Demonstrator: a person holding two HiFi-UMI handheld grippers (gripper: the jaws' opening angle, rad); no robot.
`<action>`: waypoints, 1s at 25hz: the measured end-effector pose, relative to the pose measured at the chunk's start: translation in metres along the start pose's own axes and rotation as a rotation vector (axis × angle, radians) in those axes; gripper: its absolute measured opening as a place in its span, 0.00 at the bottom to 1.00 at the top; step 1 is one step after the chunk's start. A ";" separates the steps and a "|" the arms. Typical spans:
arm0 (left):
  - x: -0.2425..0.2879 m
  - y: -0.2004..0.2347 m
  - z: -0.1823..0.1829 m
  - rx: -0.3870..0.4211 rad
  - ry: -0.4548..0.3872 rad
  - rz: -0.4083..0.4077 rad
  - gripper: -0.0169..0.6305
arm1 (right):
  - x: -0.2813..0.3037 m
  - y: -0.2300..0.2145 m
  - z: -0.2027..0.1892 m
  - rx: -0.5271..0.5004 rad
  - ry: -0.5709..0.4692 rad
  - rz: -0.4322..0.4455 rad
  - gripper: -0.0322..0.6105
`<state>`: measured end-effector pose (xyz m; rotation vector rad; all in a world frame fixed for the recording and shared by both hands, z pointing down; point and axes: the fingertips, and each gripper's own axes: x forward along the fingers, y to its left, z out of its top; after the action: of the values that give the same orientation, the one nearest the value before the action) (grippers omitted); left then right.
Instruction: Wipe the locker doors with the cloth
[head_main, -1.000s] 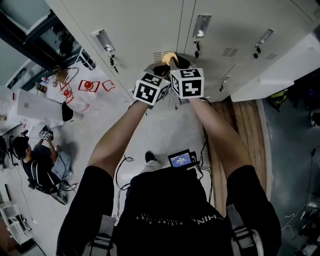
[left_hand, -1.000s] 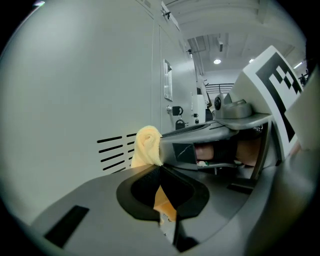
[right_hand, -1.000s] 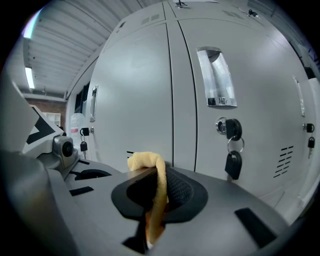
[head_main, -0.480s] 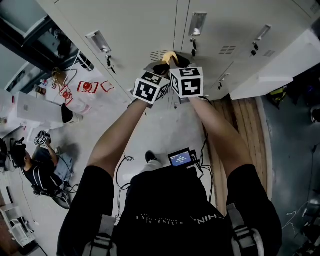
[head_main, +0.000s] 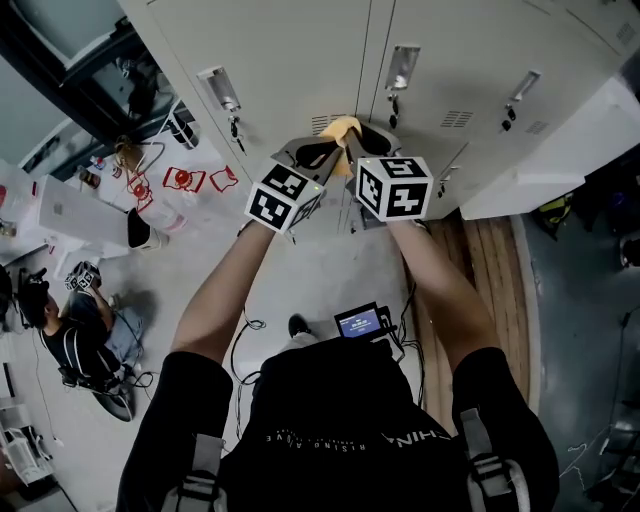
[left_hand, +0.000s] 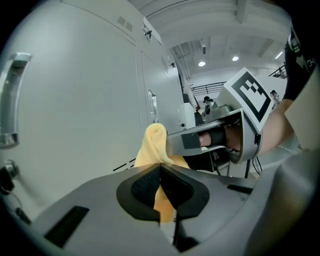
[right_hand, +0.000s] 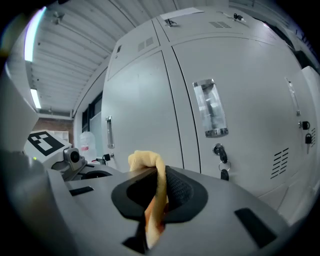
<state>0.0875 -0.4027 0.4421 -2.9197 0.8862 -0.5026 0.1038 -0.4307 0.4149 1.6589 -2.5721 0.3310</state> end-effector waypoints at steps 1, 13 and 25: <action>-0.009 0.000 0.004 0.007 -0.012 0.009 0.06 | -0.005 0.004 0.004 0.007 -0.012 0.011 0.13; -0.137 -0.005 0.031 -0.071 -0.187 0.217 0.06 | -0.087 0.048 0.037 0.131 -0.161 0.217 0.13; -0.150 -0.063 0.044 -0.037 -0.188 0.246 0.06 | -0.146 0.048 0.032 -0.084 -0.167 0.234 0.13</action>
<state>0.0176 -0.2698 0.3658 -2.7744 1.2133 -0.1946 0.1233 -0.2879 0.3518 1.4171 -2.8657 0.0972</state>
